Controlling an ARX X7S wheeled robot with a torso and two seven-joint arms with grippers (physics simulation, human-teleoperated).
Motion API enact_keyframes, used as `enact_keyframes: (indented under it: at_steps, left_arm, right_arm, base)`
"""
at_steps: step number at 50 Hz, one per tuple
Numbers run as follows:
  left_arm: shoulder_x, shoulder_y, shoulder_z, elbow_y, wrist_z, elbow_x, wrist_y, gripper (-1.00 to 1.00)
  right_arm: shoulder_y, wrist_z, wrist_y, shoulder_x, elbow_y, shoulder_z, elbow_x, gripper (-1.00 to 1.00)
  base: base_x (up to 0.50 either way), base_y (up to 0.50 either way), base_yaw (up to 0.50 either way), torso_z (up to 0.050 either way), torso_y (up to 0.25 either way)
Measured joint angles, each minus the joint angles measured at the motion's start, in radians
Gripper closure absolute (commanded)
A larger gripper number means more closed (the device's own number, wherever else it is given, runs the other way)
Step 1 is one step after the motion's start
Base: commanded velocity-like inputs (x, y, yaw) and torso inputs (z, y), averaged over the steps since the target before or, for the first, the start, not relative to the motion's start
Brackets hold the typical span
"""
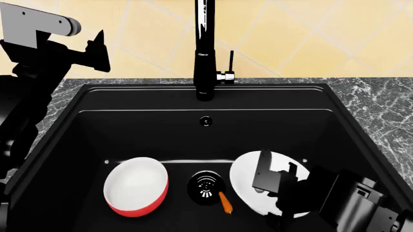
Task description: Pick the bowl and bowl and place them in the sink. Then turn on the water.
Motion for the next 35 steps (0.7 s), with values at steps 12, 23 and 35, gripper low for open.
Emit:
enact_keyframes:
  at_steps: [12,23,35]
  left_arm:
    - [-0.001,0.001,-0.003,0.0,0.0,-0.003,0.001,-1.0]
    - [0.001,0.0,-0.005,-0.003,0.001,-0.006,0.004,-1.0]
    - [0.0,0.0,-0.009,-0.005,0.001,-0.009,0.007,-1.0]
  right_arm:
    - [0.021,-0.011,0.031,0.018,-0.04,-0.01,-0.005,-1.0]
    - [0.072,-0.033,0.079,0.045,-0.109,-0.015,-0.005,-1.0]
    - [0.114,-0.069,0.109,0.069,-0.17,-0.018,0.006,-1.0]
  base:
    - [0.0,0.0,0.0,0.0,0.0]
    - [0.0,0.0,0.0,0.0,0.0]
    - [0.0,0.0,0.0,0.0,0.0]
